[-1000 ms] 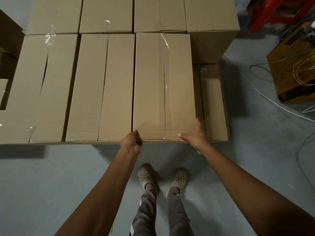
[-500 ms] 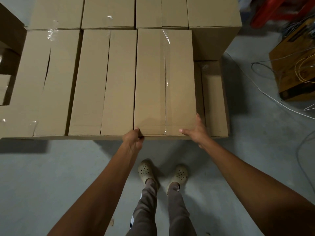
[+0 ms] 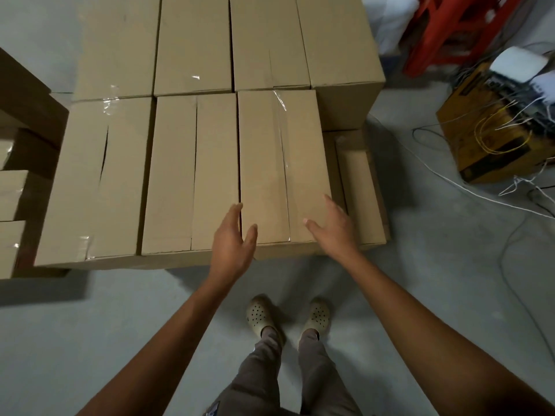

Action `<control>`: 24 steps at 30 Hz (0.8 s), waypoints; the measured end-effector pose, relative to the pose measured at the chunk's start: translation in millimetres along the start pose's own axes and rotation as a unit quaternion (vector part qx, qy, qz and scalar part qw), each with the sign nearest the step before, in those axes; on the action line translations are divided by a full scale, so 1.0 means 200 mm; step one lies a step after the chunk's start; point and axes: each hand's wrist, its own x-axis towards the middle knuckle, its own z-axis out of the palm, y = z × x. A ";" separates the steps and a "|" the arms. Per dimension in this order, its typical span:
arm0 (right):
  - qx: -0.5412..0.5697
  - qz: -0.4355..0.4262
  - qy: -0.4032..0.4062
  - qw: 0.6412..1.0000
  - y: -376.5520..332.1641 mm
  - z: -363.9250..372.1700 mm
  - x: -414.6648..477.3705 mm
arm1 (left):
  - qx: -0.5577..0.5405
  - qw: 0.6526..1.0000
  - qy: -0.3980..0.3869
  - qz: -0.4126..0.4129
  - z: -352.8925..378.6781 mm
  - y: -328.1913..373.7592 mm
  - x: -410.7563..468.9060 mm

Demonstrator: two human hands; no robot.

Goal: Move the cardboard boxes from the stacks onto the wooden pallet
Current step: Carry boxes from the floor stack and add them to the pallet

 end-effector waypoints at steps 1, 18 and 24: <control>0.015 -0.024 0.018 0.999 -0.06 -0.03 -0.07 | 0.027 0.999 0.005 0.044 -0.06 0.01 -0.02; 0.161 -0.255 0.071 0.951 -0.52 0.01 -1.11 | 0.059 0.962 0.210 0.167 -0.74 -0.09 -0.78; 0.159 -0.307 -0.020 0.938 -0.71 0.25 -1.27 | 0.078 0.952 0.286 0.082 -0.95 -0.36 -1.10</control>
